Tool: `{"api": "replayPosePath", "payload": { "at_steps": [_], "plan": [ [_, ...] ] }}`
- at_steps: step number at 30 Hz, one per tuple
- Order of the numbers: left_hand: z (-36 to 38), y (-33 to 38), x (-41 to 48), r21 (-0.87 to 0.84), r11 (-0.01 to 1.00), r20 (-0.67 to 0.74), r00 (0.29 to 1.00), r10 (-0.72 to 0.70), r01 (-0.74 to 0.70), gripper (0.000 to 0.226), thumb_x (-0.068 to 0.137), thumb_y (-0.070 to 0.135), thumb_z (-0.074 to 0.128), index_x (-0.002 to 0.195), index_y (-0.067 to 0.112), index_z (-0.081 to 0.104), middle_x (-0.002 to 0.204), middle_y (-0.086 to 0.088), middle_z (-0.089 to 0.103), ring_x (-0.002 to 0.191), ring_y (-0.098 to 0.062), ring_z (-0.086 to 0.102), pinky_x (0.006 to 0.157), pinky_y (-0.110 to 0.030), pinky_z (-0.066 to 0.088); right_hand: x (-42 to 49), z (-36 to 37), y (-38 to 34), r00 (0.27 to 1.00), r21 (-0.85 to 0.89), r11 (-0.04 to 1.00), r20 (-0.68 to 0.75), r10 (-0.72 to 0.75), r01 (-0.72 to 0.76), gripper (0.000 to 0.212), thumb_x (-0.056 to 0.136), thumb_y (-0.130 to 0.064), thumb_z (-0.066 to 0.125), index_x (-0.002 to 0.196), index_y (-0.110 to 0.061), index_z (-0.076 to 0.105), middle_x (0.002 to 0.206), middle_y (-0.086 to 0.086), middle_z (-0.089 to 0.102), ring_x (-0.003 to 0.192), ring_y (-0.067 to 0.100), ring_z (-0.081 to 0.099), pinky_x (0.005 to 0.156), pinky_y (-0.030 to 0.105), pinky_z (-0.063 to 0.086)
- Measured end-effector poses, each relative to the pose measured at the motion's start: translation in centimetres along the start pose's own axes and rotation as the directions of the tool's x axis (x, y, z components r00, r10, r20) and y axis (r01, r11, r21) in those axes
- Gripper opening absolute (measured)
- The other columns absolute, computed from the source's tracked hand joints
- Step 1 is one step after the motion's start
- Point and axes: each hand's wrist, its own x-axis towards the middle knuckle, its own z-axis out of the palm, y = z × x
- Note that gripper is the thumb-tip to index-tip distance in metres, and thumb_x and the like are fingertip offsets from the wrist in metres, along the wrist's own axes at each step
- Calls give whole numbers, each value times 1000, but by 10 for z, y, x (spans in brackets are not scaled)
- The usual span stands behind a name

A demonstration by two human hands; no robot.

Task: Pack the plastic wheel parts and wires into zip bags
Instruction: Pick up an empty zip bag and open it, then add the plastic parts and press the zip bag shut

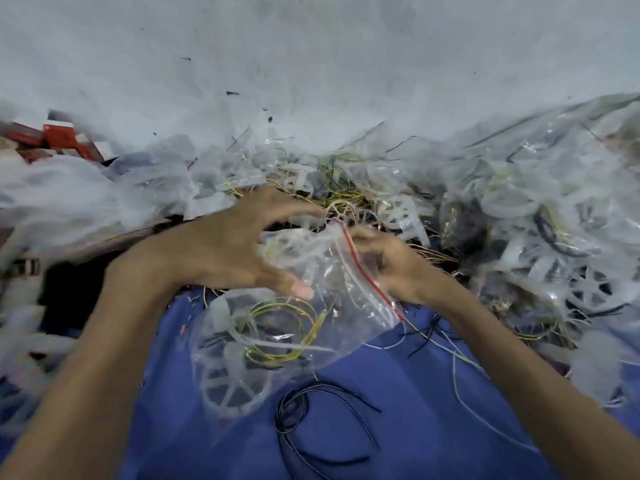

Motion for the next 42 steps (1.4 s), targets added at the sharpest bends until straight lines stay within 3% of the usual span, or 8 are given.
{"api": "replayPosePath", "payload": {
  "at_steps": [5, 11, 14, 17, 22, 31, 37, 42],
  "plan": [
    [22, 16, 13, 55, 972, -60, 971, 230, -227, 34, 65, 58, 63, 97, 48, 59, 139, 20, 31, 132, 2, 21, 108, -23, 21, 3, -2, -6, 977, -258, 943, 56, -205, 212, 39, 81, 0, 64, 118, -12, 62, 115, -7, 60, 102, 10, 61, 81, 17, 48],
    [6, 13, 2, -15, 990, -66, 988, 140, -141, 20, 63, 54, 63, 74, 38, 66, 102, 24, 62, 107, 9, 51, 89, -5, 31, 0, -39, 14, 965, -214, 969, -254, 67, -123, 29, 83, -7, 66, 105, -19, 52, 108, 7, 66, 90, 14, 61, 76, 24, 47],
    [3, 10, 3, 57, 993, -91, 990, 111, -106, 16, 64, 53, 67, 65, 38, 61, 100, 25, 62, 105, 11, 48, 87, 2, 26, 0, -39, 44, 860, -672, 570, -210, 465, -472, 53, 78, -45, 69, 113, -11, 50, 110, 9, 61, 93, 22, 57, 74, 28, 45],
    [6, 4, 7, 202, 979, -81, 995, 50, -33, 21, 71, 48, 72, 63, 35, 57, 106, 30, 52, 107, 12, 38, 86, 3, 19, 1, -23, 64, 804, -834, 356, -162, 572, -421, 70, 74, -70, 57, 111, -10, 55, 120, 11, 58, 110, 29, 54, 89, 34, 44],
    [11, -1, 8, 205, 978, -46, 998, 45, -34, 20, 75, 49, 68, 66, 35, 58, 111, 33, 48, 111, 17, 32, 86, 6, 16, -5, -37, 65, 926, -827, 475, -133, 354, -300, 32, 92, -28, 52, 64, -20, 40, 88, 13, 63, 79, 24, 54, 64, 27, 33],
    [17, 15, 10, -37, 989, -105, 985, 140, -145, 52, 71, 69, 47, 71, 24, 74, 101, 23, 67, 114, 13, 47, 97, -13, 32, -9, -62, 48, 936, -691, 701, -339, -98, -177, 23, 98, -27, 43, 79, -18, 51, 73, 4, 59, 73, 28, 54, 67, 39, 43],
    [16, 20, 12, 40, 997, -131, 989, -67, 73, 62, 74, 76, 29, 80, 27, 67, 82, 22, 67, 70, 13, 57, 62, -9, 39, -9, -56, 25, 846, 63, 979, -495, 200, -194, 41, 93, -45, 48, 99, -5, 51, 93, 20, 64, 71, 34, 69, 64, 45, 57],
    [19, 36, 40, 38, 988, -212, 968, -137, 149, 61, 68, 77, 34, 104, 31, 54, 90, 26, 58, 91, 5, 57, 83, -25, 47, -14, -54, 1, 910, 195, 980, -400, 114, -38, 41, 81, -21, 71, 116, -5, 56, 84, -5, 72, 71, 5, 66, 55, 18, 48]
  ]
}}
